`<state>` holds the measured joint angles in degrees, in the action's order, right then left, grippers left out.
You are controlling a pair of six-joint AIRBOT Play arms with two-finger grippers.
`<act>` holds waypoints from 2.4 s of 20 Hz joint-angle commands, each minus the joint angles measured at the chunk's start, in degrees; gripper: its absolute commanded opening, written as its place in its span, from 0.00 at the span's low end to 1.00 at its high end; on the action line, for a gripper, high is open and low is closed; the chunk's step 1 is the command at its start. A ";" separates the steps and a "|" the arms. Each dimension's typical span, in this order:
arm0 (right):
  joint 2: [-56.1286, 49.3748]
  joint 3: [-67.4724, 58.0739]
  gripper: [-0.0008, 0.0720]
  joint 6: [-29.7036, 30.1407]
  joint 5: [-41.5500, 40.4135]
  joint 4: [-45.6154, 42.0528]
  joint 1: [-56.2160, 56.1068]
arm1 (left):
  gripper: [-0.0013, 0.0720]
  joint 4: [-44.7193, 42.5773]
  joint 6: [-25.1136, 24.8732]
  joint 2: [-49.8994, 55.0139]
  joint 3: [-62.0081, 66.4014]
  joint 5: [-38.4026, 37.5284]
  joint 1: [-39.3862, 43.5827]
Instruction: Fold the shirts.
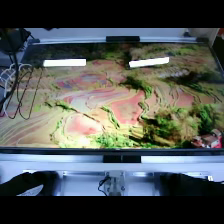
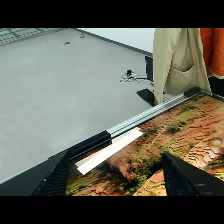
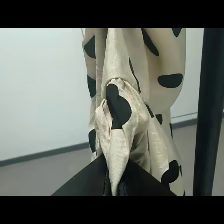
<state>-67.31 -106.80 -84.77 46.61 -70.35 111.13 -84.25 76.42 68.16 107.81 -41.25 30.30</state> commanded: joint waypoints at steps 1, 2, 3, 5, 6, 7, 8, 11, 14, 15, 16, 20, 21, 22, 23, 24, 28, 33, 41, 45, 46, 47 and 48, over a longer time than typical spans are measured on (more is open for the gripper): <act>-0.02 0.02 0.23 -0.04 0.48 1.77 1.55 | 0.94 0.00 -0.02 0.02 -0.02 0.02 -0.04; -0.02 0.02 0.58 -0.04 -0.42 1.92 1.55 | 0.94 0.00 -0.02 0.02 -0.02 0.02 -0.04; 0.00 0.02 0.66 -0.04 -0.85 1.95 1.55 | 0.94 0.00 -0.02 0.02 -0.02 0.02 -0.04; 0.66 0.02 0.66 -0.07 0.76 1.95 1.55 | 0.94 0.00 -0.04 0.04 -0.02 0.02 -0.04; 1.42 0.02 0.66 0.00 3.28 1.92 1.55 | 0.94 0.00 -0.04 0.04 -0.02 0.04 -0.04; 2.29 0.02 0.66 -0.02 6.12 1.92 1.55 | 0.94 0.00 -0.04 0.04 -0.02 0.04 -0.04; 3.08 0.02 0.83 -0.07 9.22 2.16 1.53 | 0.94 0.00 -0.04 0.11 -0.02 0.02 -0.04; 6.32 0.02 0.87 -2.38 20.83 0.57 1.55 | 0.94 0.00 -0.07 0.52 -0.02 0.02 -0.04; 10.56 0.02 0.87 -4.61 29.20 -0.52 1.55 | 0.94 0.00 -0.11 1.07 -0.02 0.04 -0.04; 11.93 0.02 0.87 -5.03 31.54 -0.50 1.55 | 0.94 0.00 -0.09 1.38 -0.04 0.04 -0.04; 13.22 0.02 0.87 -5.33 34.42 -0.35 1.53 | 0.94 0.00 -0.09 1.77 -0.02 0.04 -0.04; 14.97 0.11 0.87 -6.08 50.14 6.47 1.36 | 0.93 -0.02 -0.09 3.50 -0.02 -2.34 -0.04; 14.97 0.92 0.86 -5.03 53.20 10.56 1.11 | 0.91 -0.17 -0.09 4.15 -0.02 -5.33 -0.07; 14.97 1.95 0.86 -3.10 55.60 13.00 -0.66 | 0.86 -1.22 0.13 4.79 -0.02 -9.62 -0.04; 14.99 3.04 0.86 -1.14 57.31 12.92 -3.93 | 0.86 -3.23 2.32 5.60 -0.02 -14.93 -0.04; 14.99 4.33 0.86 0.35 58.84 11.89 -9.20 | 0.86 -6.88 7.02 6.60 -0.02 -21.62 -0.04; 15.93 11.13 0.86 -1.64 58.14 4.28 -40.89 | 0.86 -18.27 15.45 10.01 -3.48 -44.74 -0.07; 13.81 23.80 0.86 -5.57 53.16 -18.88 -83.08 | 0.87 -18.29 21.57 9.94 -16.50 -46.27 -0.74; -0.39 27.06 0.86 -2.64 53.22 -18.14 -106.75 | 0.87 -15.58 26.36 10.03 -18.49 -47.98 -7.56; -2.16 27.06 0.86 -2.64 53.22 -18.14 -111.14 | 0.87 -15.58 26.32 10.40 -18.49 -47.67 -7.52; -2.14 27.06 0.86 -2.64 53.29 -18.14 -111.69 | 0.87 -15.58 26.32 10.54 -18.49 -47.71 -7.54; -2.10 27.06 0.86 -2.64 53.27 -17.99 -111.71 | 0.87 -15.58 26.32 10.62 -18.49 -47.71 -7.52; -2.10 27.06 0.86 -2.64 53.27 -17.99 -111.65 | 0.87 -15.58 26.32 10.69 -18.49 -47.71 -7.52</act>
<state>-68.77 -79.81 -87.48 99.81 -88.25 1.17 -100.07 102.61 78.61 89.38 -88.79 22.94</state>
